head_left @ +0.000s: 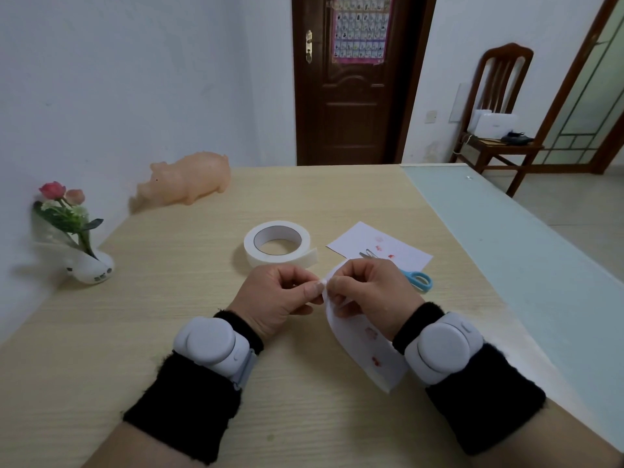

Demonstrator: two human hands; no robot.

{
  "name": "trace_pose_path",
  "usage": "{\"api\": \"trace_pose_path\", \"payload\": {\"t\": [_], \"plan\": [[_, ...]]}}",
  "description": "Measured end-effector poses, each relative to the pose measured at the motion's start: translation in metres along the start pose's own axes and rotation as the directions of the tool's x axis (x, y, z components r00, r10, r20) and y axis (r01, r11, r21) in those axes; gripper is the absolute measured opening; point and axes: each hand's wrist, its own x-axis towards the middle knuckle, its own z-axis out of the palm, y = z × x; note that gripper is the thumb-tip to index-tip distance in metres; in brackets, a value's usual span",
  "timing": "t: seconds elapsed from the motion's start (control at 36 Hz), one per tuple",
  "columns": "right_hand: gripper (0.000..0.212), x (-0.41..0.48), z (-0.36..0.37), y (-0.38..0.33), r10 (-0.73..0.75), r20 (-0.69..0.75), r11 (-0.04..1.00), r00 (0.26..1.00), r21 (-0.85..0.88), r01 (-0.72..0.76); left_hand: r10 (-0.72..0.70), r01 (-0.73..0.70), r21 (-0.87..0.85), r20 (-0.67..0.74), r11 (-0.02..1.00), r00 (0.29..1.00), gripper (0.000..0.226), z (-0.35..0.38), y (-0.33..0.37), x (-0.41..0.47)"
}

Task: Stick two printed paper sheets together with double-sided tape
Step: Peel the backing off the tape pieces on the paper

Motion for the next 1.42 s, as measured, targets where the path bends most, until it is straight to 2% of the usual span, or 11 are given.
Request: {"api": "trace_pose_path", "payload": {"t": [0.25,0.64,0.97,1.25,1.42], "plan": [[0.011,0.0006,-0.0002,0.0025,-0.014,0.017,0.996,1.0,-0.087,0.016,0.001,-0.001,0.001,0.009,1.0,1.0,0.004,0.0005,-0.0005,0.0001],[0.013,-0.0028,0.0011,-0.0039,0.003,0.026,1.0,1.0,-0.014,-0.003,0.003,-0.003,-0.01,0.012,1.0,1.0,0.004,0.0007,0.0006,-0.0003],[0.017,-0.0013,-0.0003,-0.0028,-0.032,0.046,0.982,0.998,-0.185,0.04,0.011,-0.011,0.005,0.023,1.0,1.0,0.008,0.0021,-0.0006,-0.0002],[0.016,0.0006,-0.0022,0.001,0.009,0.07,0.997,0.997,-0.075,-0.004,-0.016,0.016,-0.051,-0.007,0.999,1.0,0.011,-0.0001,-0.0011,0.0011],[0.011,-0.0003,0.001,-0.0016,-0.023,0.042,0.999,0.999,-0.031,0.024,-0.004,0.004,-0.04,0.019,0.999,1.0,0.007,0.0008,-0.001,0.0011]]}}
